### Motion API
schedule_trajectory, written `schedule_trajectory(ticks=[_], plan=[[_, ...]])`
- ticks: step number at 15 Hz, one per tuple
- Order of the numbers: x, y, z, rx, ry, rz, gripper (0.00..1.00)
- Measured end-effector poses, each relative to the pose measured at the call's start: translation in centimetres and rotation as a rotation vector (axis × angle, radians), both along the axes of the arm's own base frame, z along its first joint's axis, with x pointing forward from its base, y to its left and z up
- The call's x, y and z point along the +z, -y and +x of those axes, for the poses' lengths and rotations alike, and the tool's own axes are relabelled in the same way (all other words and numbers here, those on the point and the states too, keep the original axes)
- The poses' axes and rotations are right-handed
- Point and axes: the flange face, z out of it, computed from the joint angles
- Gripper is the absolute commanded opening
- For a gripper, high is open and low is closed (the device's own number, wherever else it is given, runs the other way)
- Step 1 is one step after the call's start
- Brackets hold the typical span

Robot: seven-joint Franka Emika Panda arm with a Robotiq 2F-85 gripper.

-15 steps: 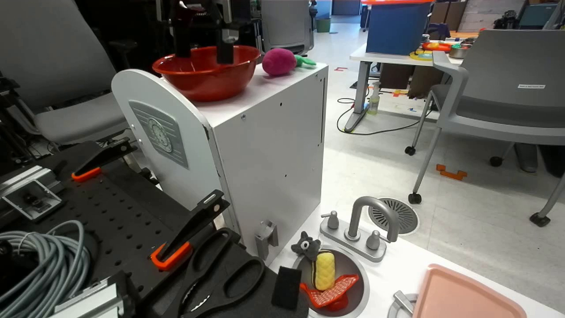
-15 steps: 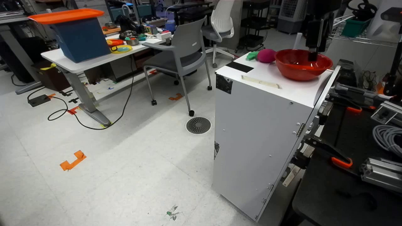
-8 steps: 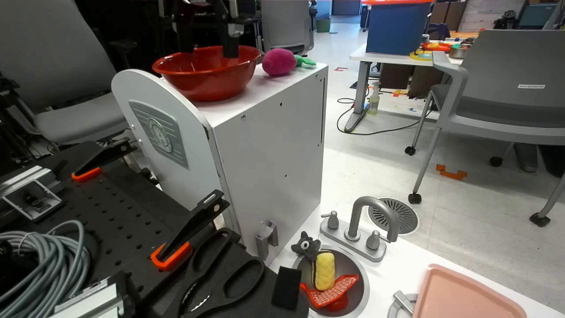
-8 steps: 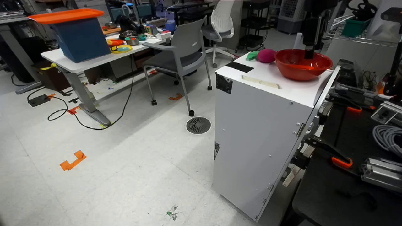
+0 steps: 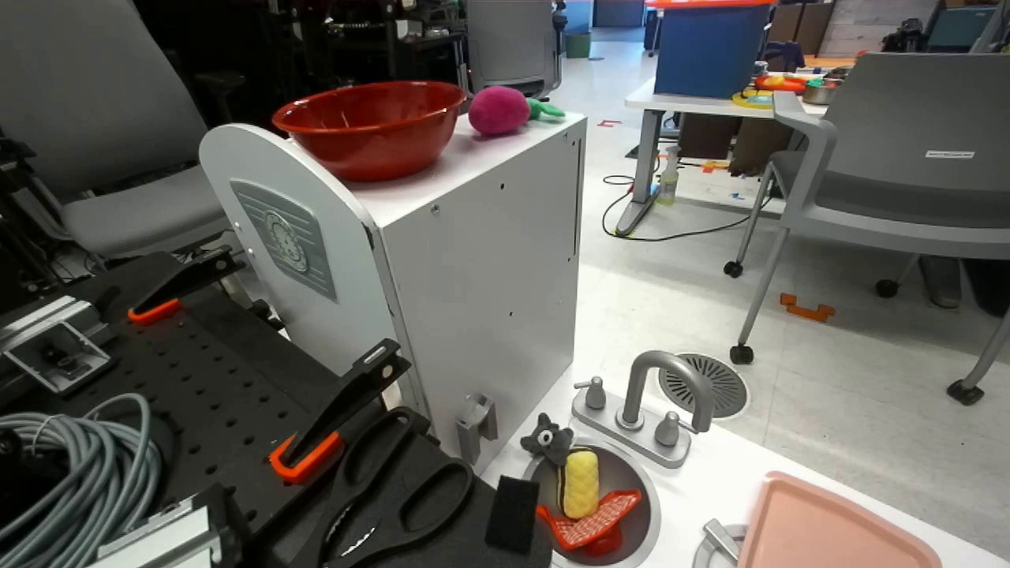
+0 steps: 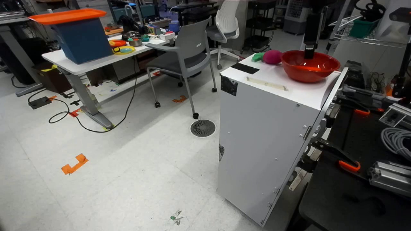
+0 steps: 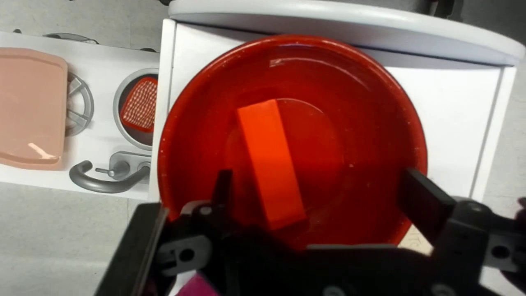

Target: Pick up the purple toy from the top of the cabinet and put it in the orange bowl.

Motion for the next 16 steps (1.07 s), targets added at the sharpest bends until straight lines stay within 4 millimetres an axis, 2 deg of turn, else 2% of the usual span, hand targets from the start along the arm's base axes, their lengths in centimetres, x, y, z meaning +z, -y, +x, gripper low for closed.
schedule_trajectory(ticks=[7, 16], plan=[[-1.1, -0.6, -0.7, 0.032, -0.028, 0.021, 1.0], [-2.0, 0.4, -1.5, -0.003, -0.047, 0.034, 1.0]])
